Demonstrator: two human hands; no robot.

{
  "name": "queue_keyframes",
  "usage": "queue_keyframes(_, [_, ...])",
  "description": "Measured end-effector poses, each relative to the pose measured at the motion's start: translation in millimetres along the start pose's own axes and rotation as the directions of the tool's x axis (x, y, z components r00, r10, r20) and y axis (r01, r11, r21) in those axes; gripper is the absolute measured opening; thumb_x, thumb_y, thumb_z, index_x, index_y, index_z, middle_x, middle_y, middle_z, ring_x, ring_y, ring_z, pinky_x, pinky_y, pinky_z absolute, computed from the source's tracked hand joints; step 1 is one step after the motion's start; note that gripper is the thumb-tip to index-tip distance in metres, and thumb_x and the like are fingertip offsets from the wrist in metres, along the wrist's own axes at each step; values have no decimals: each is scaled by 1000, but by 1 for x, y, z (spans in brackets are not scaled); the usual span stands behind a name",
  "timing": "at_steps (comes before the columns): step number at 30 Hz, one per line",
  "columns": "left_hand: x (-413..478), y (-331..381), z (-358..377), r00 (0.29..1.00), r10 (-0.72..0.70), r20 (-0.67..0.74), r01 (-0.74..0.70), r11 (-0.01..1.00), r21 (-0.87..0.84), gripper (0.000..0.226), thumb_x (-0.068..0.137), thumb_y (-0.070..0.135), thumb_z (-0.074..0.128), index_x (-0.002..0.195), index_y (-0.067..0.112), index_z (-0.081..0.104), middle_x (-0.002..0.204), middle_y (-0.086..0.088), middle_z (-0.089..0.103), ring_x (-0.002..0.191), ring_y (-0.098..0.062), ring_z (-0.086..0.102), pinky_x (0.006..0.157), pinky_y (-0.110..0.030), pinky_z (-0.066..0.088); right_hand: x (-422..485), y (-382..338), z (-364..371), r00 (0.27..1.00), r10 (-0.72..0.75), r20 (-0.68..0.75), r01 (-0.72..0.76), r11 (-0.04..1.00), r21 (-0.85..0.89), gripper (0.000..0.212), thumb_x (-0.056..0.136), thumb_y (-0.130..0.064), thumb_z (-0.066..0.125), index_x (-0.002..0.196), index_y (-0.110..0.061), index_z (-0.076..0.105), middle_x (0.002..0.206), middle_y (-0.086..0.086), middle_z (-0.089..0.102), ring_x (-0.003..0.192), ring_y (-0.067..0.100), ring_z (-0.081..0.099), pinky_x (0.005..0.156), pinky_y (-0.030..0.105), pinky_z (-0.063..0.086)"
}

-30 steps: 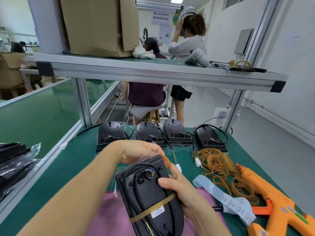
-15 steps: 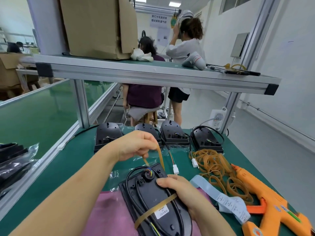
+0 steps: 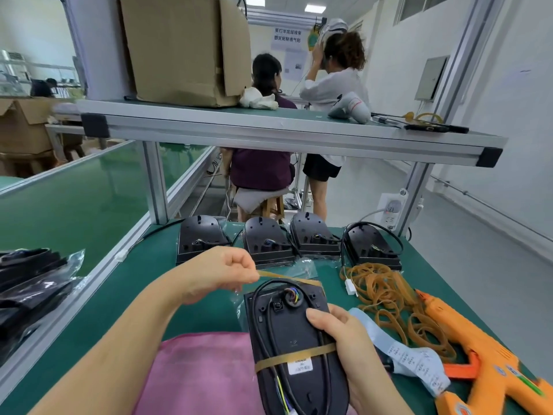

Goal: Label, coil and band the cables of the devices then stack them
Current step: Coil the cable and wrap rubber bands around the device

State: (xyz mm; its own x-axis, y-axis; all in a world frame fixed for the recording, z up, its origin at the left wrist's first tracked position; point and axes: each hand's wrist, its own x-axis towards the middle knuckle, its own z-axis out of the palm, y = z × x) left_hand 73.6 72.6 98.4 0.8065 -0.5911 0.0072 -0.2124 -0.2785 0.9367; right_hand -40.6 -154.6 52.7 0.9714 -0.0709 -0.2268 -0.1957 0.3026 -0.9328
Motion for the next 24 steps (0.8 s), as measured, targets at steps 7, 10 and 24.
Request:
queue_keyframes(7, [-4, 4, 5, 994, 28, -104, -7, 980, 200, 21, 88, 16, 64, 74, 25, 52, 52, 9, 48, 54, -7, 49, 55, -18, 40, 5, 6, 4, 998, -1, -56, -1, 999, -43, 43, 68, -14, 76, 99, 10, 60, 94, 28, 70, 76, 36, 68, 69, 42, 56])
queue_keyframes(10, [1, 13, 22, 936, 170, -307, -21, 901, 434, 16, 94, 25, 57, 81, 28, 49, 50, 5, 45, 47, -12, 40, 49, -25, 33, 8, 8, 11, 996, -16, -90, 4, 991, -135, 30, 76, -16, 74, 97, 4, 65, 95, 23, 71, 86, 37, 69, 81, 47, 54])
queue_keyframes(24, [-24, -6, 58, 632, 676, -378, -155, 589, 793, 28, 91, 35, 43, 81, 12, 56, 47, 2, 50, 39, -19, 48, 38, -27, 39, 4, 1, 7, 993, -28, -111, 28, 1000, 2, 19, 77, -13, 71, 88, 1, 69, 87, 23, 73, 70, 32, 70, 60, 34, 57])
